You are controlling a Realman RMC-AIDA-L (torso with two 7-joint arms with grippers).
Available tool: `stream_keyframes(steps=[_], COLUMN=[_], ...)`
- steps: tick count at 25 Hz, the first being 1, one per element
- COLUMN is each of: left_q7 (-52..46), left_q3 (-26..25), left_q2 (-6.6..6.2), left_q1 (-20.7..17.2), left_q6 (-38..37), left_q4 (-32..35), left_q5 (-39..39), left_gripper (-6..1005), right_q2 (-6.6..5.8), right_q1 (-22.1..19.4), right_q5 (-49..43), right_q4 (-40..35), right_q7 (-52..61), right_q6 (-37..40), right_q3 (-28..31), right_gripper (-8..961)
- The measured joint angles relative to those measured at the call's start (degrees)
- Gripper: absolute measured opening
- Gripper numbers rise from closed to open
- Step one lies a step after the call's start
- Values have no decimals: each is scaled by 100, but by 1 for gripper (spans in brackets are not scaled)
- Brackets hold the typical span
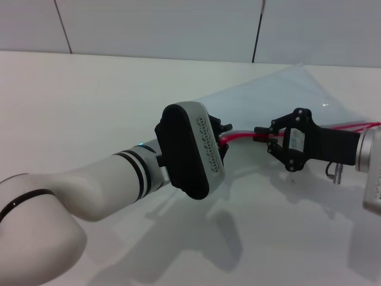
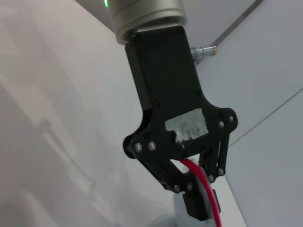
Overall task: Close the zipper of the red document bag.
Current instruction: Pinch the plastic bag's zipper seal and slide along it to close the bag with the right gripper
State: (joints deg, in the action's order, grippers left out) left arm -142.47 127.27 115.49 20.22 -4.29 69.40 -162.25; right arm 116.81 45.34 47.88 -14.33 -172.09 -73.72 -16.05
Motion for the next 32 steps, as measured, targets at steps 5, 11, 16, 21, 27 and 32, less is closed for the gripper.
stream_keyframes(steps=[5,11,16,21,27,32], left_q7=[-3,2,11,13,24,41], left_q3=[0,-1,-14,-21,-21,-15], left_q2=[0,0,0,0,0,0], left_q1=[0,0,0,0,0,-6], left_q6=[0,0,-2,-2,-2,-2], left_q4=[-13,-22,-25,-32,-32,-32], left_q5=[0,0,0,0,1,1], left_gripper=[118,122,126,129,133,136], right_q2=[0,-6,-9,-7,-1,0], right_q1=[-21,-3,3,-4,-23,-44], right_q5=[3,-10,8,38,108,111], right_q4=[5,39,45,54,54,49], right_q7=[1,9,9,10,10,10], right_q6=[-6,-11,-21,-31,-38,-38], right_q3=[-11,-26,-74,-58,-43,-48], right_gripper=[81,83,83,82,80,78])
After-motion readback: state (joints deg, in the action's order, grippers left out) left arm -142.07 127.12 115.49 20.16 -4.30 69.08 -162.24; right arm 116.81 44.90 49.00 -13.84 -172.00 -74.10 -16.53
